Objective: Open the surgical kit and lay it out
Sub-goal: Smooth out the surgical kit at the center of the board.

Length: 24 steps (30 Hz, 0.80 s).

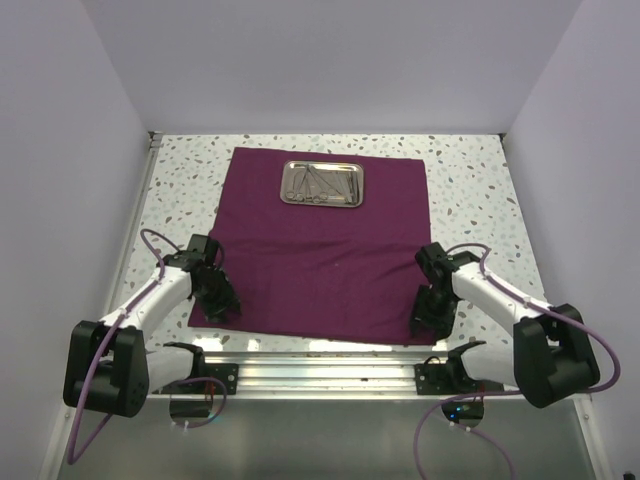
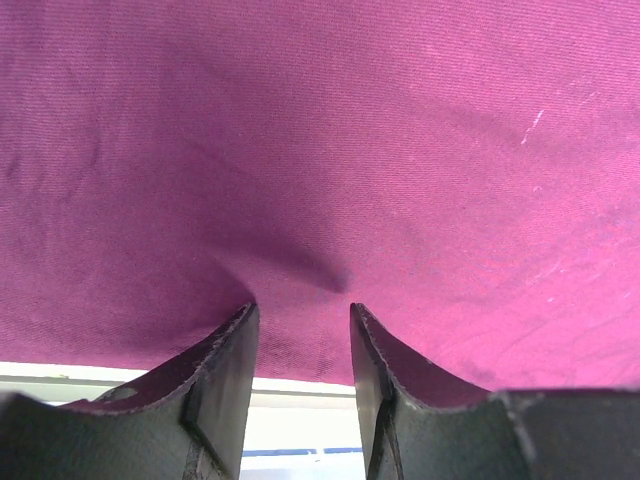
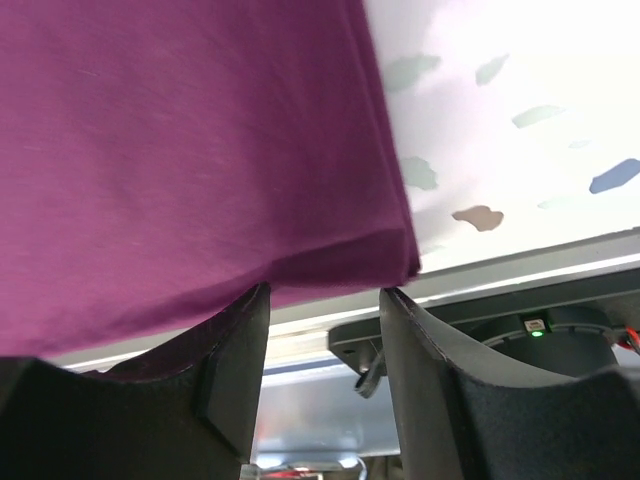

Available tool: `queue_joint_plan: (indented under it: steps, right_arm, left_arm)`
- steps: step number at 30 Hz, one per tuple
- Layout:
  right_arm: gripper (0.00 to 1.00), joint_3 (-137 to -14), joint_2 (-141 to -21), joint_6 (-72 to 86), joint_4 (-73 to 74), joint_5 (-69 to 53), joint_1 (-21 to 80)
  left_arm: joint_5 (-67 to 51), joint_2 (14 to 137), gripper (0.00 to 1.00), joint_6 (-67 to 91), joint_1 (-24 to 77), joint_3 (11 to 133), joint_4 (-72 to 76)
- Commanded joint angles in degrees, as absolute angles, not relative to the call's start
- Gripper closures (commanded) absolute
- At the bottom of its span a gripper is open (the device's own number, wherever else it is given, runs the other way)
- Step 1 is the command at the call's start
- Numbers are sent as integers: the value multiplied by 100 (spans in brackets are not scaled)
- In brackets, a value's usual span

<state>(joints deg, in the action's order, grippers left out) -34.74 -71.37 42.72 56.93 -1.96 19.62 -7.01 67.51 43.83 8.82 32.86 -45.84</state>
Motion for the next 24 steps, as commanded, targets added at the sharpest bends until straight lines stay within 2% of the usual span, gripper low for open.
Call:
queue_joint_plan:
  steps: [1, 6, 14, 17, 18, 22, 24]
  right_arm:
    - [49, -3744, -7102, 4482, 5520, -9, 1987]
    - [51, -3902, -6952, 4597, 5511, 158, 1986]
    - [54, -3472, -7102, 4518, 5458, 44, 1995]
    - [60, -3279, -7119, 4509, 5423, 18, 1995]
    - [68, -3191, -7119, 4509, 5371, 18, 1986]
    - [78, -3164, -7154, 4553, 5282, 26, 1995]
    - [86, -3182, -7198, 4553, 5265, 18, 1986]
  left_arm:
    - [-598, 6741, 55, 4254, 914, 3472, -4517]
    - [-571, 6724, 56, 4210, 914, 3472, -4526]
    - [-580, 6759, 56, 4175, 914, 3480, -4483]
    - [-598, 6768, 57, 4166, 914, 3445, -4456]
    - [-606, 6768, 57, 4166, 914, 3428, -4447]
    - [-633, 6803, 57, 4148, 914, 3410, -4412]
    - [-642, 6803, 57, 4131, 914, 3410, -4395]
